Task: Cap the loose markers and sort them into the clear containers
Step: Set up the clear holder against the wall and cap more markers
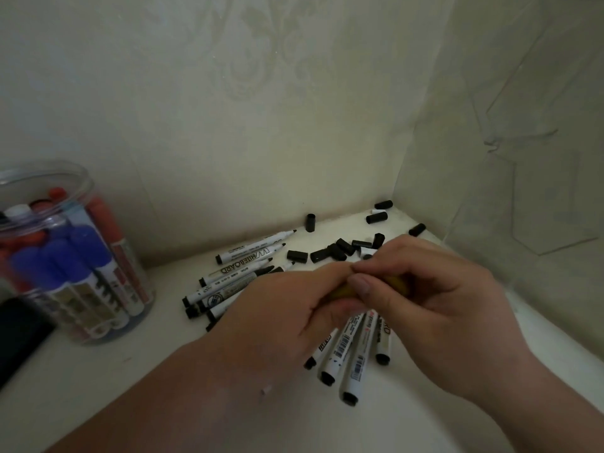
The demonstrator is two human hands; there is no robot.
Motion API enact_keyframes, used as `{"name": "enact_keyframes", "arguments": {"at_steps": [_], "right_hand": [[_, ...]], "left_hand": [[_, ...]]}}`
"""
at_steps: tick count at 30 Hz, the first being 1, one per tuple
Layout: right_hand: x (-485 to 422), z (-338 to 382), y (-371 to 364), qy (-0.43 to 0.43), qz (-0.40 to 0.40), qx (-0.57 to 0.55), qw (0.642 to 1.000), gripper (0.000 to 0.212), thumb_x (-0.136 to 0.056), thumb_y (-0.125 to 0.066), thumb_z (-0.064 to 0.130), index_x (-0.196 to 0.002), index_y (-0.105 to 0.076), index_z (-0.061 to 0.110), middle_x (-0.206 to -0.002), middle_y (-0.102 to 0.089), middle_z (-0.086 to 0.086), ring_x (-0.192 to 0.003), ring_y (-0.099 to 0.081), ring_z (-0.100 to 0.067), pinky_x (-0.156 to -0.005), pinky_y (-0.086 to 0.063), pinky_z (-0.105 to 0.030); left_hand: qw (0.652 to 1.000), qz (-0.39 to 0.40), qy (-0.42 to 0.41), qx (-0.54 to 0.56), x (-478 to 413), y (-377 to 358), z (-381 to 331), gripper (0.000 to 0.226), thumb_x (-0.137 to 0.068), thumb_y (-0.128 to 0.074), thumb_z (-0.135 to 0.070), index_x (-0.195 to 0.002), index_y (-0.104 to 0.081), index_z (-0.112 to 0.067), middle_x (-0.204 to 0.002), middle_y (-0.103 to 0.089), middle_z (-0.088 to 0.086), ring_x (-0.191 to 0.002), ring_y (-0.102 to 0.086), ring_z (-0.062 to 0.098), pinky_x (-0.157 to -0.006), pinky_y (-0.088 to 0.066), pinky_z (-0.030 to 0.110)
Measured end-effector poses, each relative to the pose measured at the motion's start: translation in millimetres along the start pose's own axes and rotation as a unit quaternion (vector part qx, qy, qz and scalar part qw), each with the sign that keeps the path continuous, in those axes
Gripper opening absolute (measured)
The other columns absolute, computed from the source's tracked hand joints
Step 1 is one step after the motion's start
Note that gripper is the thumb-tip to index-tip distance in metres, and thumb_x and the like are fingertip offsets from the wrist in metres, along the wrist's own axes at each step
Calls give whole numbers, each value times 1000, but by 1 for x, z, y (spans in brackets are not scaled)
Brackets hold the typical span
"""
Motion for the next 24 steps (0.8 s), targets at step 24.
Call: {"name": "enact_keyframes", "arguments": {"at_steps": [24], "right_hand": [[0, -45, -6, -258, 24, -319, 912, 13, -75, -71, 6, -86, -70, 13, -68, -60, -17, -39, -29, -11, -41, -21, -19]], "left_hand": [[696, -249, 183, 648, -8, 17, 61, 22, -99, -44, -21, -102, -61, -8, -86, -71, 11, -85, -72, 24, -86, -58, 42]]}}
Point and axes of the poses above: each hand's wrist, its own x-axis away from the middle knuckle, its own y-axis out of the back of the hand, z = x × y, the point moved 7 cm from there along -x, towards the middle knuckle
